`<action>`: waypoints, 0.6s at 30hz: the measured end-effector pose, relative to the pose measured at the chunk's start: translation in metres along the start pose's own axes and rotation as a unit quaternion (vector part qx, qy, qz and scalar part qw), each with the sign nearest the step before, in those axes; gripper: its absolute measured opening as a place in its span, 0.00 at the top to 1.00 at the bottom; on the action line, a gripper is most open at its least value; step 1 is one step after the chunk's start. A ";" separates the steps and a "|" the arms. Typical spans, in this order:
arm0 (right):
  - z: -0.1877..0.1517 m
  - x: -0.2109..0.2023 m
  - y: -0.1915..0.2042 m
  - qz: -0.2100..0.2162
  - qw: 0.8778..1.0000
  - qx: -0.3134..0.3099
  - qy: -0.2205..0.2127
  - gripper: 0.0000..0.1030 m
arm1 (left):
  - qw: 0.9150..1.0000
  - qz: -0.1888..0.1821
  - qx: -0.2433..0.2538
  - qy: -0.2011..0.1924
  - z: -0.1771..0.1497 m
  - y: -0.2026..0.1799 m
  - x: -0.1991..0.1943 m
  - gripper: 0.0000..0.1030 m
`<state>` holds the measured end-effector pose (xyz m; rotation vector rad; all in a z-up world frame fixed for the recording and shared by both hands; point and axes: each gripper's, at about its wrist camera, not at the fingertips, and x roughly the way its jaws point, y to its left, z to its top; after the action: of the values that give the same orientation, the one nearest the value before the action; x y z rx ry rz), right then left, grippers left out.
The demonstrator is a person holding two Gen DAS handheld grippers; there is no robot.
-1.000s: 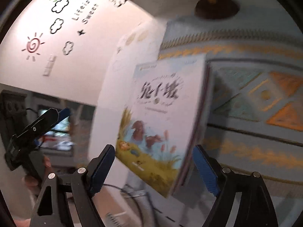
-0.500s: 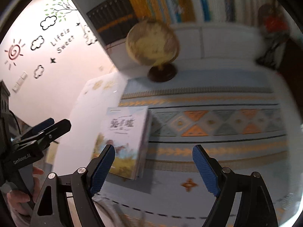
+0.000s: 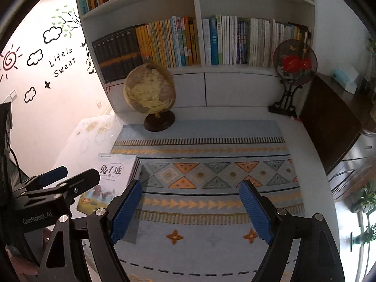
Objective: Organize books
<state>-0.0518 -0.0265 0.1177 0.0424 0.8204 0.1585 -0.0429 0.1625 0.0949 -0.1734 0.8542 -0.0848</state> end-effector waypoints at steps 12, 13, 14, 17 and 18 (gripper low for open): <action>-0.021 0.015 -0.009 0.017 0.999 -0.010 -0.044 0.19 | 0.993 0.102 0.057 -0.032 -0.021 -0.027 0.010 0.01; -0.022 0.016 -0.008 0.018 0.999 -0.015 -0.048 0.19 | 0.992 0.107 0.058 -0.031 -0.024 -0.026 0.011 0.01; -0.023 0.016 -0.008 0.020 0.998 -0.017 -0.048 0.19 | 0.992 0.106 0.056 -0.029 -0.025 -0.025 0.012 0.01; -0.025 0.021 -0.009 0.035 0.998 -0.019 -0.042 0.19 | 0.994 0.099 0.039 -0.016 -0.026 -0.020 0.016 0.01; -0.026 0.023 -0.010 0.037 0.998 -0.019 -0.036 0.19 | 0.994 0.100 0.038 -0.013 -0.027 -0.020 0.018 0.01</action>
<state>-0.0540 -0.0330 0.0825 0.0427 0.7447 0.2415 -0.0517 0.1367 0.0681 -0.0175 0.8364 0.0718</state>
